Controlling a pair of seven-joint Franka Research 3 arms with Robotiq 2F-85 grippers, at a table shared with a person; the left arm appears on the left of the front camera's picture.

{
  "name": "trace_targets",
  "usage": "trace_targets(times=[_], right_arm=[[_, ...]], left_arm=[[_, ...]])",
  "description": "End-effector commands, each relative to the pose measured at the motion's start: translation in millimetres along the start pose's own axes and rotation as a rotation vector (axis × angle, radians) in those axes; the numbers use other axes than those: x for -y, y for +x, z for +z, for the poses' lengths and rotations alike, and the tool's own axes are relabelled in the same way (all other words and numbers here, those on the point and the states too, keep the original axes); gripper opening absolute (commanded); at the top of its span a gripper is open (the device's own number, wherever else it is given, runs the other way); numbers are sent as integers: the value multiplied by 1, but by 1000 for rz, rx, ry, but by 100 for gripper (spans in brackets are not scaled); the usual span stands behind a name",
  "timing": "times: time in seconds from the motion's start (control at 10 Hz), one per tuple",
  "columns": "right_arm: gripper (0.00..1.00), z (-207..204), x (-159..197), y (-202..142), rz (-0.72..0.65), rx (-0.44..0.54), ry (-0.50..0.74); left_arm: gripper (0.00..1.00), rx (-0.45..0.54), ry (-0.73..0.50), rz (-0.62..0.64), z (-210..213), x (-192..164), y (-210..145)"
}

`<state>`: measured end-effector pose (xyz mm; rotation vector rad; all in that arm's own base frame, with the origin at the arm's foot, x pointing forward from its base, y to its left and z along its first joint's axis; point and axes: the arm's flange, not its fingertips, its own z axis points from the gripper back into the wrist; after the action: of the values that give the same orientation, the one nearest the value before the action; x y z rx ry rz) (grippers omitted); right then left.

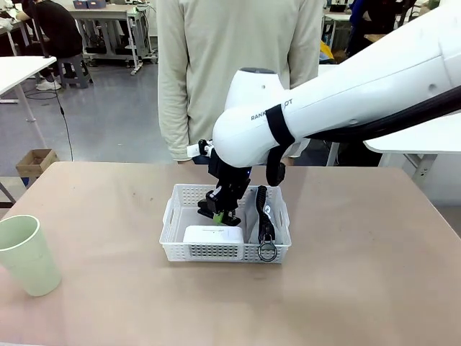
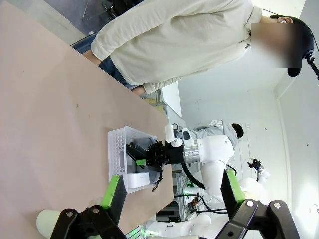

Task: Efficiently arrange items inside the basket to fit them all.
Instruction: Pick up the Stapler and place it inside the Organizing basket.

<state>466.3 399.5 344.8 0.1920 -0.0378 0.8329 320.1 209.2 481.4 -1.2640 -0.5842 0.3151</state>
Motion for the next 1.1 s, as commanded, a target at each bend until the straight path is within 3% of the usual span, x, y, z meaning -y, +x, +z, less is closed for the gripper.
trace_targets(times=[0.0, 1.0], right_arm=[[0, 1, 4, 2, 30, -14, 12], [0, -6, 8, 3, 13, -17, 11]], left_arm=[[100, 10, -26, -17, 0, 1, 1], [100, 10, -26, -17, 0, 1, 1]])
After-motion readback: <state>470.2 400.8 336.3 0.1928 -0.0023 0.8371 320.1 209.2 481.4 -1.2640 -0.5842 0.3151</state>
